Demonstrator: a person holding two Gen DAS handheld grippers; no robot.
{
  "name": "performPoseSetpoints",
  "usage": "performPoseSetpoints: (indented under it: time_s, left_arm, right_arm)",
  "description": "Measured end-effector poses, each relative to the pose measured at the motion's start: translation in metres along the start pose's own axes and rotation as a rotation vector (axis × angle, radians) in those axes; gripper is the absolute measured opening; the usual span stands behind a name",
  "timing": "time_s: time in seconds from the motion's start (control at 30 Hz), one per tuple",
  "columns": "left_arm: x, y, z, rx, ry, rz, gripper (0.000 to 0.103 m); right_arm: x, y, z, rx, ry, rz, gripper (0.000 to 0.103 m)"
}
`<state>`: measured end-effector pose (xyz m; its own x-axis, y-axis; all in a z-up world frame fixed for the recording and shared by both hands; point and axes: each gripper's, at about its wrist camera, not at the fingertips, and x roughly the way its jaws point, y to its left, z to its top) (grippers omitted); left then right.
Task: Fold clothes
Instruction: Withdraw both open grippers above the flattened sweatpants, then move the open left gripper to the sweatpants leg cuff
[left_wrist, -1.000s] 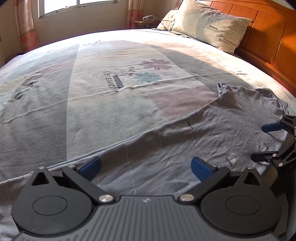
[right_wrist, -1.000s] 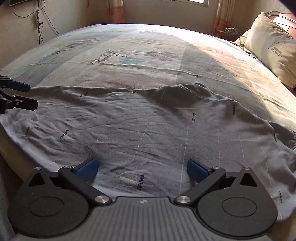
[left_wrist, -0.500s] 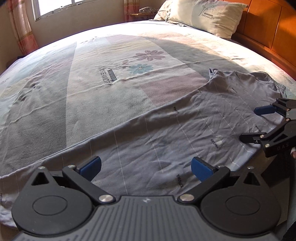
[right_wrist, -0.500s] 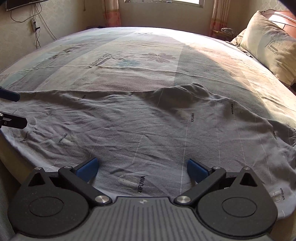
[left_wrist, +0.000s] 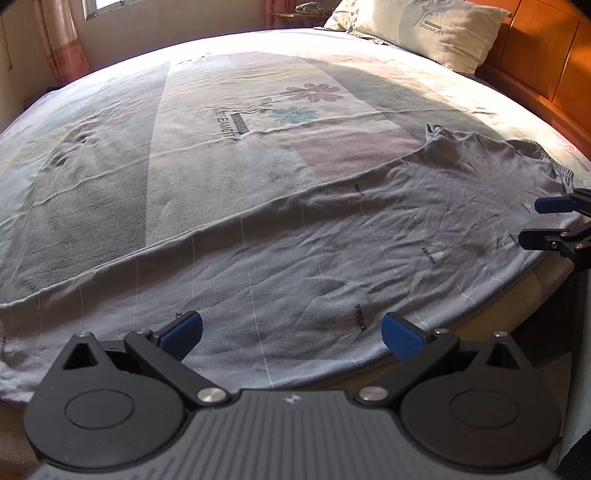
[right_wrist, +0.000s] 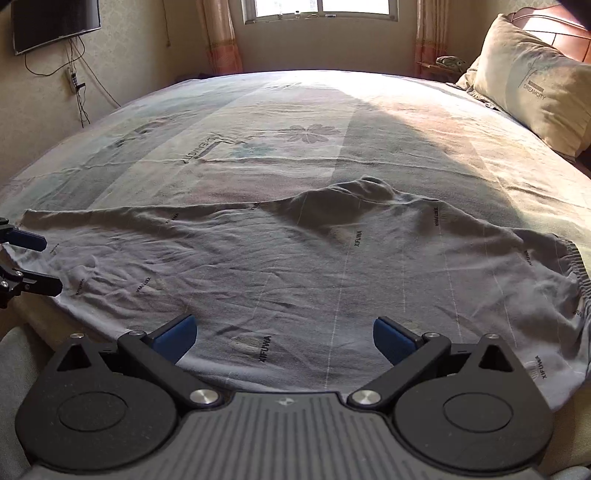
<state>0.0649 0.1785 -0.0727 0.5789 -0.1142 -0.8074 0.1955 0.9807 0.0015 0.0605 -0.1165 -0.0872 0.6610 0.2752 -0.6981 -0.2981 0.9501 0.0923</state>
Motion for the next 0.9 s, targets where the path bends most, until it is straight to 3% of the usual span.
performPoseSetpoints:
  time_s: [0.1,0.23,0.5,0.6,0.83,0.9]
  left_arm:
    - [0.013,0.007,-0.009,-0.034,0.046,0.027,0.103]
    - [0.011,0.014,-0.021,-0.065,0.000,0.019,0.103]
    - [0.013,0.012,-0.019,-0.058,0.007,0.046,0.103]
    - [0.011,0.014,-0.018,-0.077,0.009,0.042,0.103]
    - [0.010,0.029,-0.017,-0.131,0.018,0.043,0.103]
    - [0.010,0.027,-0.019,-0.121,0.014,0.047,0.103]
  right_arm:
    - [-0.003,-0.028,-0.009,0.074,0.025,-0.074,0.103]
    - [-0.011,-0.051,-0.027,0.126,0.021,-0.053,0.103]
    - [-0.015,-0.031,-0.038,-0.003,0.080,-0.147,0.103]
    - [-0.026,-0.039,-0.033,0.060,0.028,-0.098,0.103]
    - [-0.033,-0.068,-0.005,0.008,-0.130,-0.137,0.103]
    - [-0.023,-0.089,0.008,0.046,-0.125,-0.133,0.103]
